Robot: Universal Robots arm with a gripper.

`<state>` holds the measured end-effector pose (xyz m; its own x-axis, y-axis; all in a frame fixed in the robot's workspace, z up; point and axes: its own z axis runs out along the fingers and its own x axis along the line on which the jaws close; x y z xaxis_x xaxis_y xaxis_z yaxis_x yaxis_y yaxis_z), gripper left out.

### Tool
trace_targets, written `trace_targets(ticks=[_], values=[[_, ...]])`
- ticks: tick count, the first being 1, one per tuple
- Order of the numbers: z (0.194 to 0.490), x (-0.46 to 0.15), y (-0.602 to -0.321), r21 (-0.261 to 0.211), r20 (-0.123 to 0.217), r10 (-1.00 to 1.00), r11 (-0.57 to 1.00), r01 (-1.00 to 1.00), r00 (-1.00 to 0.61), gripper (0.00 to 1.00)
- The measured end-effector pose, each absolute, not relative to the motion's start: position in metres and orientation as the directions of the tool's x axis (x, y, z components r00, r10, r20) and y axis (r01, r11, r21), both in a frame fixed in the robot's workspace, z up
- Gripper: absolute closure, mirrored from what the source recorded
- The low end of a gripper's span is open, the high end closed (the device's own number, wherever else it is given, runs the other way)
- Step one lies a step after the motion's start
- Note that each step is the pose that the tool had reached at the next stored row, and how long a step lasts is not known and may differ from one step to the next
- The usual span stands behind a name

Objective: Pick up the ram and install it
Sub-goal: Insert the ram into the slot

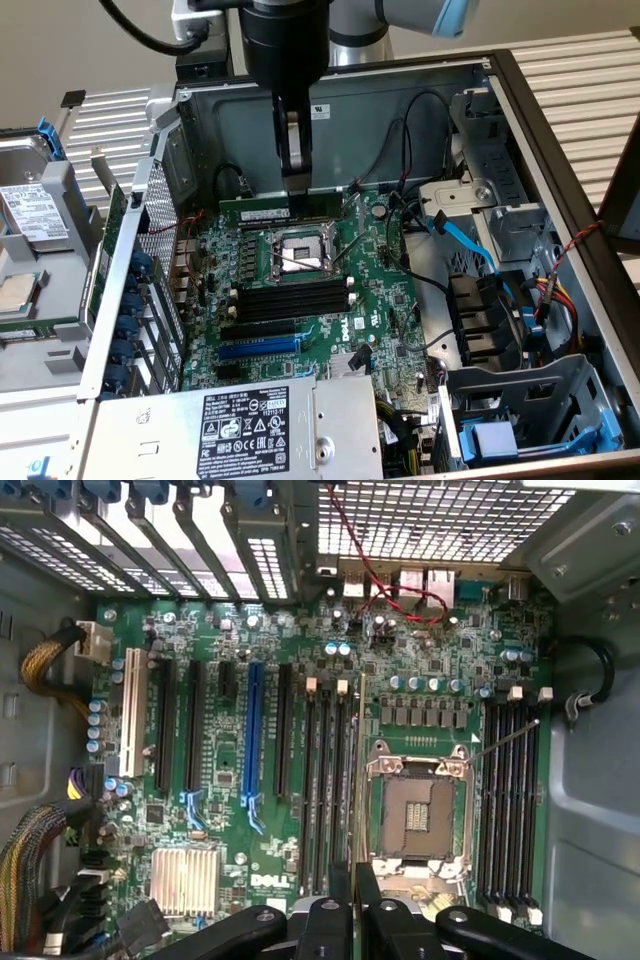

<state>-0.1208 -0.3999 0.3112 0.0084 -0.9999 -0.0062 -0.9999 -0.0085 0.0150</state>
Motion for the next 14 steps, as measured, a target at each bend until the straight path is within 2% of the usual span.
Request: trace_targets(ticks=[14], values=[[0.294, -0.121, -0.403, 0.01, -0.001, -1.0, -0.008, -1.0, 0.008, 0.86]])
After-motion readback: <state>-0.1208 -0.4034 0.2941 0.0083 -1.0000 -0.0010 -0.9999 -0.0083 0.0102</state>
